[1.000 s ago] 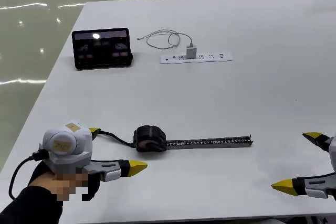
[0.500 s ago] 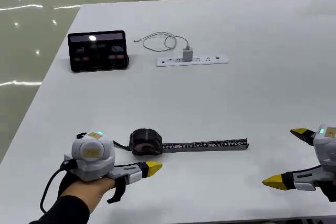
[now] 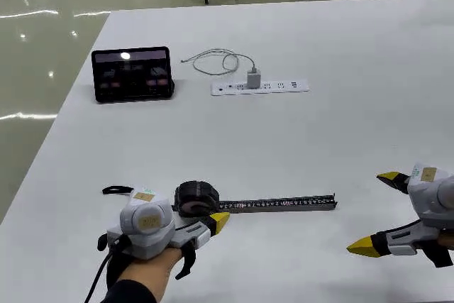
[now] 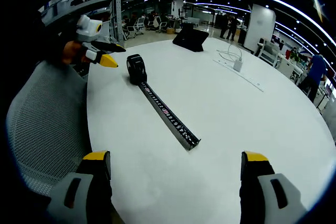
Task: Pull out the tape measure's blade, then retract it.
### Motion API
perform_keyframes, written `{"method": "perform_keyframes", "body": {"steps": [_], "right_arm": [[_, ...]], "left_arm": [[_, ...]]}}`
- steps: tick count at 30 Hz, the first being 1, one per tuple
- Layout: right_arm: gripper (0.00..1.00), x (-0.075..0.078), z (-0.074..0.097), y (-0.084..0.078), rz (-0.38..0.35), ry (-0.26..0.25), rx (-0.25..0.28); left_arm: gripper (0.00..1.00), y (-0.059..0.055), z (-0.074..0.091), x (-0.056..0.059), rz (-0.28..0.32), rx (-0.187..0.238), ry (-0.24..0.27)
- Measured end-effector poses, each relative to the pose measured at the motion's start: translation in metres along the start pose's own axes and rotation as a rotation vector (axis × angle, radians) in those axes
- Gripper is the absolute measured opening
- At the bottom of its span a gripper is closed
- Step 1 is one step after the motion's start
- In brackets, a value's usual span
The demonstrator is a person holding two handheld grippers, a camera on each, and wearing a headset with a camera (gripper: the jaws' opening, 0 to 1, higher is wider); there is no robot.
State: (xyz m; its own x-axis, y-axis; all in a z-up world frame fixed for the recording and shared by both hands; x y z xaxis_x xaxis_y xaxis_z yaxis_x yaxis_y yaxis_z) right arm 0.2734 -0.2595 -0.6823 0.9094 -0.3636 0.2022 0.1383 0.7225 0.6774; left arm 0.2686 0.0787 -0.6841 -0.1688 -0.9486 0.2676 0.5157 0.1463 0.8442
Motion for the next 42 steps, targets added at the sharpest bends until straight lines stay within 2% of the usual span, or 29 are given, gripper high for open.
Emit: {"method": "perform_keyframes", "body": {"steps": [2,5,7,9,10,14,18,20,23,30,35,40,42], "right_arm": [[0.99,0.000,-0.003,0.002,0.018,0.016,-0.012],[0.97,0.005,-0.009,0.006,0.119,0.050,-0.009],[0.92,0.008,-0.011,0.004,0.141,0.077,-0.056],[0.86,0.012,-0.016,0.006,0.200,0.109,-0.070],[0.84,0.015,-0.019,0.007,0.211,0.120,-0.081],[0.86,0.025,-0.032,0.011,0.230,0.156,-0.098],[0.83,0.028,-0.043,0.006,0.318,0.240,-0.163],[0.80,0.029,-0.050,0.001,0.407,0.289,-0.215],[0.73,0.028,-0.058,-0.003,0.402,0.353,-0.246],[0.60,0.031,-0.074,-0.003,0.425,0.383,-0.261],[0.44,0.029,-0.078,-0.006,0.469,0.421,-0.281],[0.28,0.030,-0.079,-0.008,0.483,0.424,-0.293],[0.27,0.033,-0.081,-0.010,0.457,0.408,-0.306]], "left_arm": [[1.00,-0.001,-0.001,0.003,-0.008,-0.001,-0.002],[1.00,-0.001,-0.004,0.007,-0.050,0.017,0.011],[1.00,-0.002,-0.007,0.008,-0.044,0.027,0.020],[1.00,-0.004,-0.011,0.009,-0.051,0.028,0.028],[1.00,-0.005,-0.012,0.011,-0.052,0.026,0.027],[1.00,-0.009,-0.014,0.017,-0.049,0.020,0.008],[1.00,-0.012,-0.014,0.021,-0.067,0.011,-0.011],[1.00,-0.013,-0.014,0.021,-0.064,0.007,-0.016],[1.00,-0.011,-0.014,0.018,-0.053,0.013,-0.014],[1.00,-0.011,-0.013,0.008,-0.017,0.018,0.011],[1.00,-0.010,-0.014,0.007,-0.011,0.022,0.013],[1.00,-0.011,-0.014,0.008,-0.014,0.018,0.007],[1.00,-0.011,-0.014,0.009,-0.014,0.018,0.006]]}}
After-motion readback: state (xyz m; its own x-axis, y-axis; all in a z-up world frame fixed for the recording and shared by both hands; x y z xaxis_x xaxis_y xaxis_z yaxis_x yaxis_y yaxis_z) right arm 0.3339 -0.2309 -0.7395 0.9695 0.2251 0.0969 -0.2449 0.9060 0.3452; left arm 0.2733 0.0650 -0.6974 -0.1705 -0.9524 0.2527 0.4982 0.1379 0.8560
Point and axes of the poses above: the centre of the closed fingertips' face, and the gripper's own axes: z roughly backward along the fingers, x roughly to its right, y roughly out of its top, the point moved 5 cm from there along z, roughly backward along the fingers, and after that the axes turned 12 degrees about z, right-handed, at the moved point
